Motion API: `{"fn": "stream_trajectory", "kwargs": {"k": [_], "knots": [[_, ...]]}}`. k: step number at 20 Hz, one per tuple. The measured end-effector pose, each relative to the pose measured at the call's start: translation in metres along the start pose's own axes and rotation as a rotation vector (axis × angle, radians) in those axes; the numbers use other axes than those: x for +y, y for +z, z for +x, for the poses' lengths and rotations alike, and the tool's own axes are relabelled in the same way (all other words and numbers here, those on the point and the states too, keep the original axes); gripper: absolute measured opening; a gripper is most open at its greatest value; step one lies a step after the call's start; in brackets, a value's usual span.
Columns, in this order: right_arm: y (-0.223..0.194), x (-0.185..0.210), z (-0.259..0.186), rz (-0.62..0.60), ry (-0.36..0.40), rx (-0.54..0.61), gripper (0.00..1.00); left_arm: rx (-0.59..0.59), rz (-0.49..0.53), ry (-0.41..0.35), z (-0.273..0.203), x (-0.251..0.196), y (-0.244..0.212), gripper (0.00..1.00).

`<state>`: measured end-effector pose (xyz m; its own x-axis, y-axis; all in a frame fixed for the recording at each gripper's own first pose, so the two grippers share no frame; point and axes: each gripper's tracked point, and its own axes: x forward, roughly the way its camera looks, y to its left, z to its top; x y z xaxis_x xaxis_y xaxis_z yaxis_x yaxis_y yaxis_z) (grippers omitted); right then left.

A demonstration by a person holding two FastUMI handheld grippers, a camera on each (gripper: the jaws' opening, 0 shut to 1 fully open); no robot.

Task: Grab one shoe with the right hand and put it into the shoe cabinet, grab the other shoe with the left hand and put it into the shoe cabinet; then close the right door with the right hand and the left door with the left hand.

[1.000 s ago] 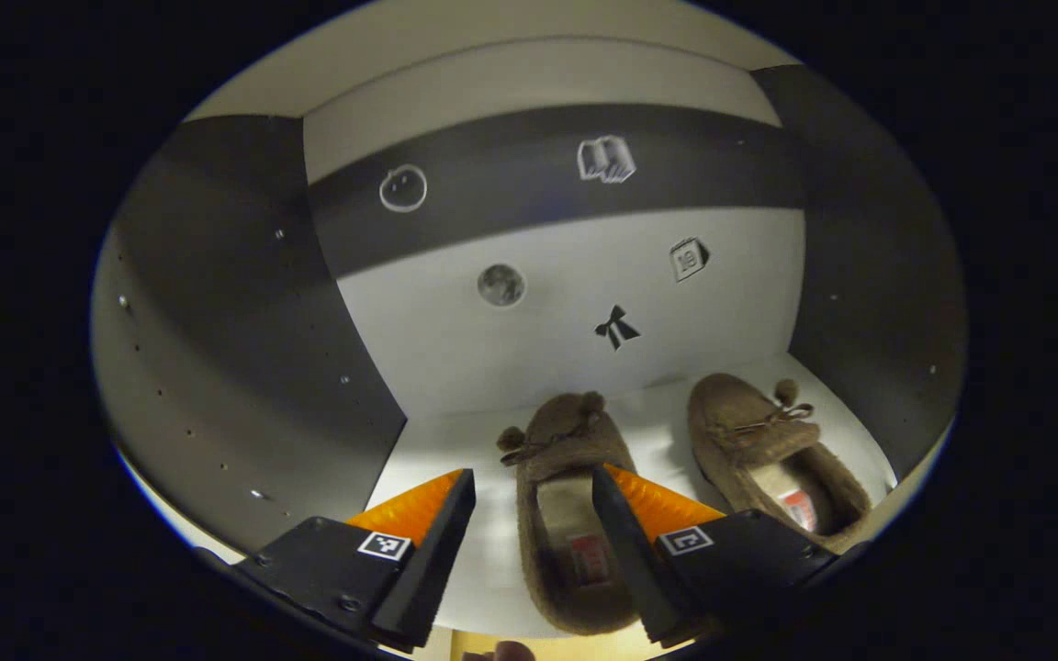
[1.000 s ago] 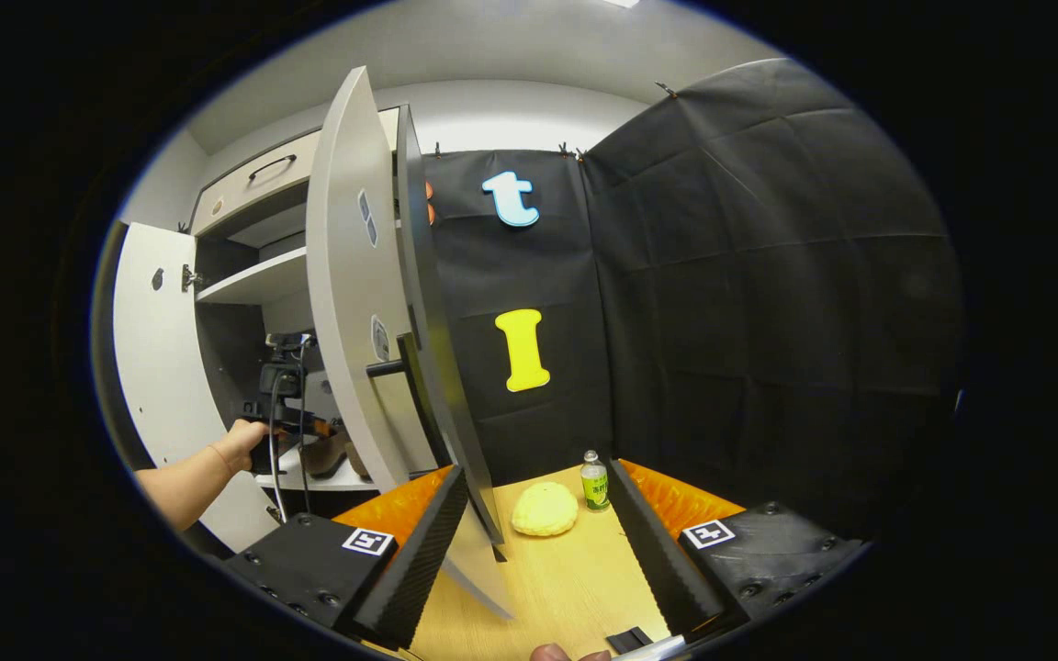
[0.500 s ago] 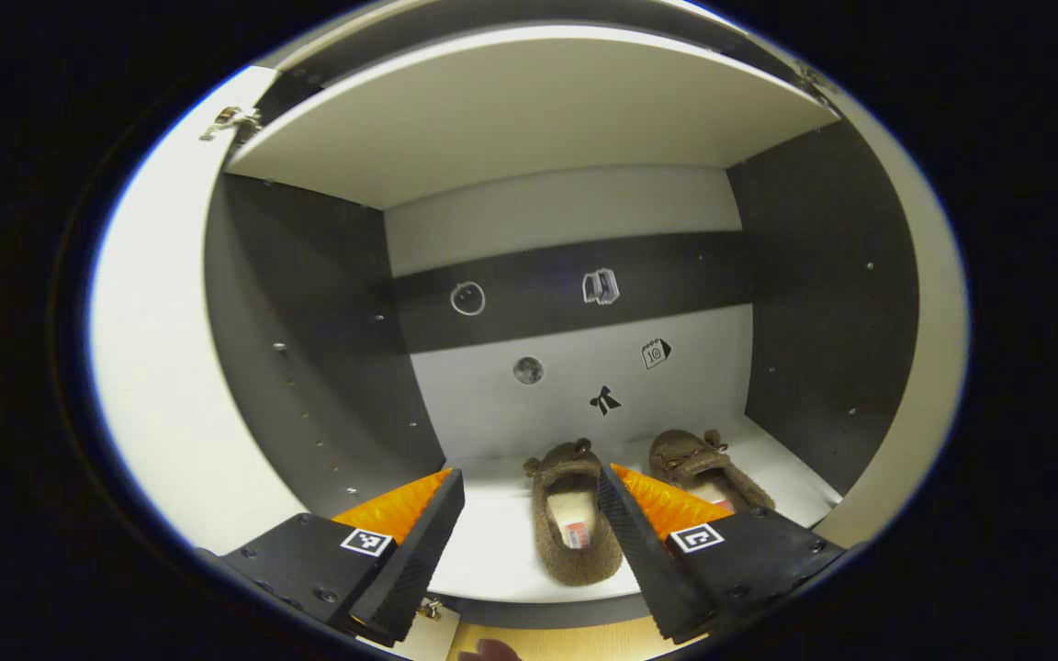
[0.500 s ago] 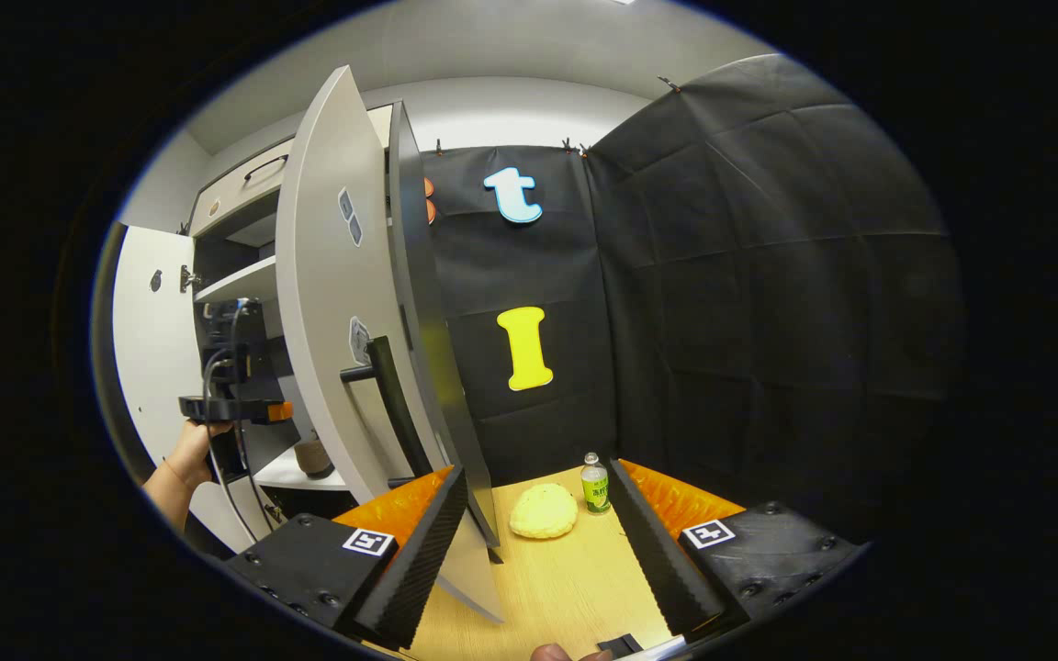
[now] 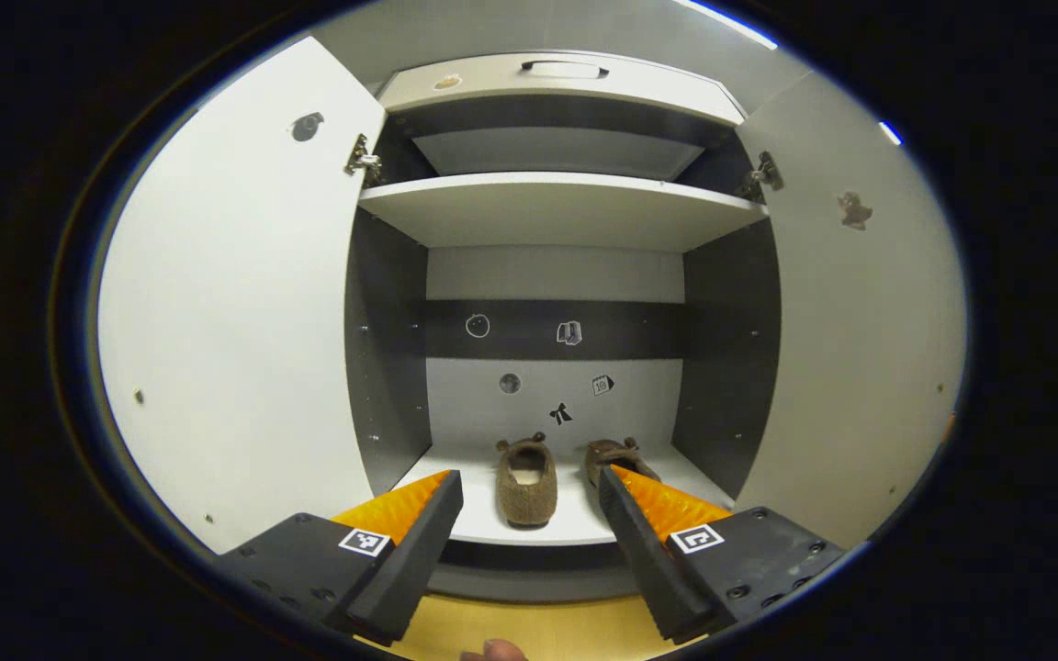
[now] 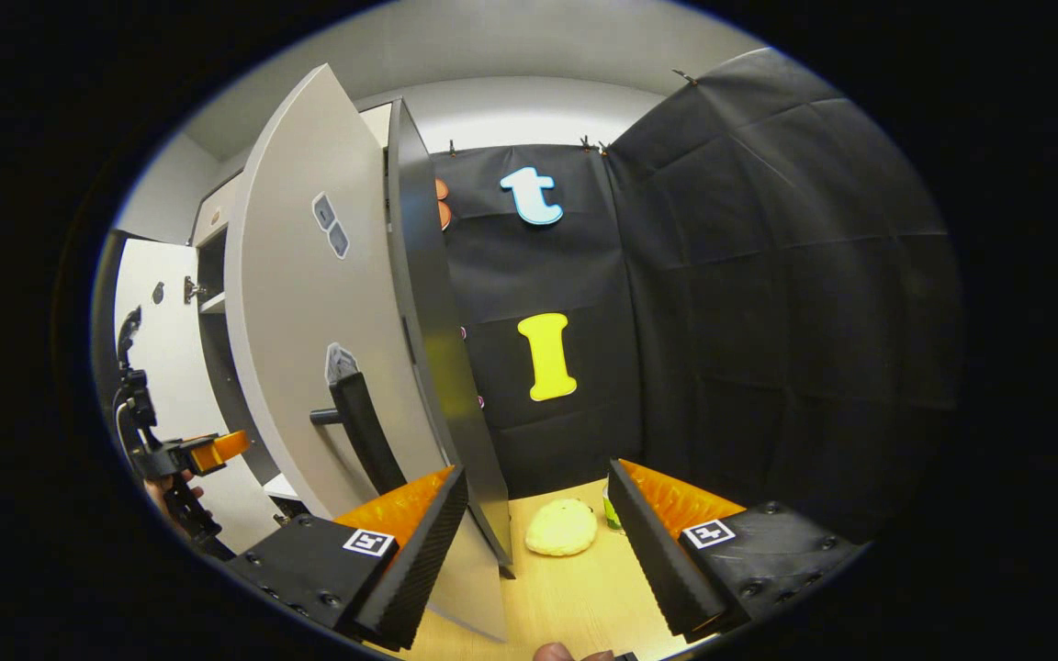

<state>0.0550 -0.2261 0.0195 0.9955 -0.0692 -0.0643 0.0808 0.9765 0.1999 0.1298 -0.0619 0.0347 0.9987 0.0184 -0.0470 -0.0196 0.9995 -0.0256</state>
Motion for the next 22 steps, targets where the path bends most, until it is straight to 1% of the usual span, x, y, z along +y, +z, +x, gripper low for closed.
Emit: {"fn": "stream_trajectory", "kwargs": {"k": [2, 5, 7, 10, 12, 14, 15, 18, 21, 22], "knots": [[0.002, 0.006, 0.006, -0.009, 0.020, 0.005, 0.98, -0.024, -0.008, -0.023, -0.027, -0.005, 0.000, 0.95], [0.002, 0.019, 0.010, -0.018, 0.049, 0.014, 0.98, -0.014, 0.021, -0.020, -0.057, -0.002, -0.010, 0.96], [0.003, 0.020, 0.010, -0.036, 0.042, 0.008, 0.98, -0.002, 0.043, -0.019, -0.071, 0.001, -0.014, 0.96], [-0.001, 0.027, 0.004, -0.020, 0.049, 0.017, 0.98, 0.004, 0.084, -0.018, -0.090, 0.006, -0.019, 0.96], [-0.001, 0.031, 0.002, -0.066, 0.040, -0.007, 0.98, 0.011, 0.092, -0.024, -0.100, 0.008, -0.023, 0.96], [0.000, 0.036, -0.002, -0.096, 0.022, -0.019, 0.98, 0.016, 0.076, -0.039, -0.110, 0.010, -0.027, 0.96], [-0.002, 0.040, -0.004, -0.089, 0.025, -0.015, 0.98, 0.020, 0.068, -0.046, -0.114, 0.011, -0.030, 0.96], [-0.011, 0.070, -0.011, -0.063, 0.050, -0.007, 0.98, 0.040, 0.067, -0.049, -0.120, 0.024, -0.038, 0.96], [-0.015, 0.093, -0.012, -0.096, 0.062, -0.018, 0.98, 0.054, 0.061, -0.046, -0.124, 0.037, -0.043, 0.96], [-0.016, 0.099, -0.013, -0.105, 0.067, -0.018, 1.00, 0.055, 0.059, -0.041, -0.125, 0.042, -0.044, 0.96]]}}
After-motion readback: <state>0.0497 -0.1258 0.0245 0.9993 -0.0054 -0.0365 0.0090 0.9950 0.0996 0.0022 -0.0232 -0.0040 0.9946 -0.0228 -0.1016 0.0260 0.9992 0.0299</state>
